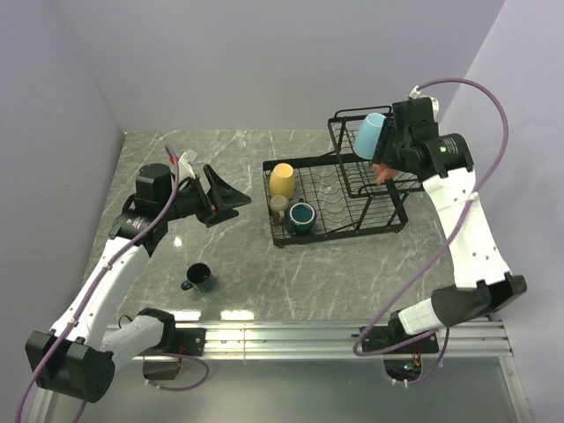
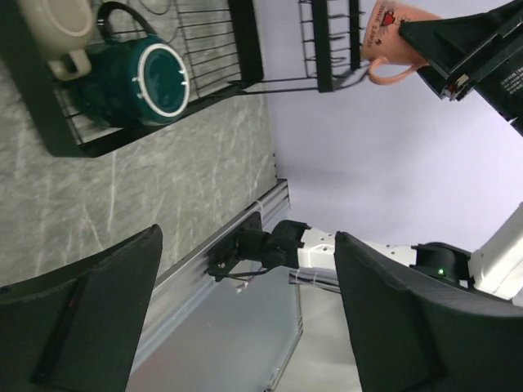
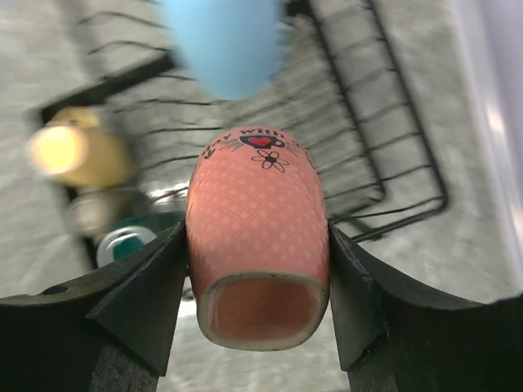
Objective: Load the cups into the dish rack
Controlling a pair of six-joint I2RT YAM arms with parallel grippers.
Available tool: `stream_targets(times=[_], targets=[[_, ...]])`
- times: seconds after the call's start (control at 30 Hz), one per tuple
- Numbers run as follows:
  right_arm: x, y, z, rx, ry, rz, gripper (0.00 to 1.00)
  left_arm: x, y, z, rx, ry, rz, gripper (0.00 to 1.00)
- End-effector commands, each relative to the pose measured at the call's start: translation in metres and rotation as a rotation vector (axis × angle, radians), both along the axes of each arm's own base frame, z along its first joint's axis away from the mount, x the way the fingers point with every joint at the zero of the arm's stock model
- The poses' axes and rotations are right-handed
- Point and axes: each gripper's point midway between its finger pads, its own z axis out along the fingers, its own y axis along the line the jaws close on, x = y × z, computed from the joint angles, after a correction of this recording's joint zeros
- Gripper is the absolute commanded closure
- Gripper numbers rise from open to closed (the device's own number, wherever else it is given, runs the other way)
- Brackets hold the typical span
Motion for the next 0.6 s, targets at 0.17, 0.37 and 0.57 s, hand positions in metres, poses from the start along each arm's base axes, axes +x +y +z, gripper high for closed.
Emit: stream_targets(times=[0.17, 0.37, 0.57], targets=[[0.022, -0.047, -0.011, -0.134, 0.048, -0.162, 1.00, 0.004, 0.022, -0.020, 0.218, -0.004, 0.049, 0.07], [0.036, -0.039, -0.029, -0.109, 0.089, -0.149, 1.00, 0.005, 0.026, -0.026, 0.262, -0.006, 0.052, 0.09], [0.045, -0.034, -0.018, -0.058, 0.024, -0.169, 1.00, 0.010, 0.023, -0.030, 0.259, 0.004, 0.035, 0.12]])
